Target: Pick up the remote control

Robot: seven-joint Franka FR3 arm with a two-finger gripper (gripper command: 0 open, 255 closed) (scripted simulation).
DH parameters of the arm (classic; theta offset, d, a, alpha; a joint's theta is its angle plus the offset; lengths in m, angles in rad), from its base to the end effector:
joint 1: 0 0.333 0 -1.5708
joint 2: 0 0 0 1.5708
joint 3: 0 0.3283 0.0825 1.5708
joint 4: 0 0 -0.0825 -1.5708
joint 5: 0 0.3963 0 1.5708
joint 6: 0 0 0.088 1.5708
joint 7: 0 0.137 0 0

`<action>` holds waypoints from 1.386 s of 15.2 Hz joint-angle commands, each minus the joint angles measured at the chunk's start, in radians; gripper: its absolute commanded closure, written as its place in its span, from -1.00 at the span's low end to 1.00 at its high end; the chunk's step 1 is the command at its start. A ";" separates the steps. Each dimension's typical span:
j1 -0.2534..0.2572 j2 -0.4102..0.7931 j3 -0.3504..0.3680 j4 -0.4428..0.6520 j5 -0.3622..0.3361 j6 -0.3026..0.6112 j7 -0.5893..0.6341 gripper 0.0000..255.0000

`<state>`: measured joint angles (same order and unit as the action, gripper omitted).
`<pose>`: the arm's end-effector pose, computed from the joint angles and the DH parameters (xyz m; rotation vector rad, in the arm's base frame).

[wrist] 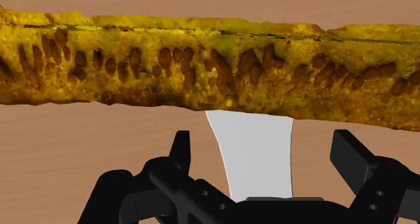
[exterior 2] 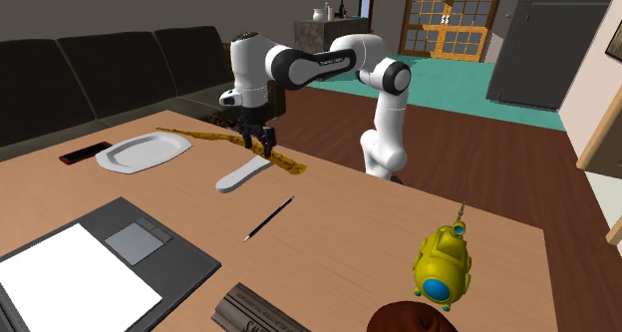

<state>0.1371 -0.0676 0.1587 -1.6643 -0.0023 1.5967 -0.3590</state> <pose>0.5222 0.1616 0.6009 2.9626 1.0057 -0.0020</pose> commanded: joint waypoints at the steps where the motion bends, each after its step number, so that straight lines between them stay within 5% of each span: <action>1: 0.015 0.081 0.017 0.097 -0.017 -0.017 -0.021 -1.00; 4: 0.036 0.171 0.035 0.206 -0.040 -0.039 -0.041 -1.00; 13: 0.033 0.148 0.033 0.073 -0.035 0.072 -0.041 -1.00; 14: 0.033 0.147 0.034 0.071 -0.035 0.072 -0.041 1.00; 21: 0.033 0.145 0.034 0.069 -0.035 0.072 -0.040 1.00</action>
<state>0.1703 0.0763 0.1925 -1.5943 -0.0376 1.6692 -0.3991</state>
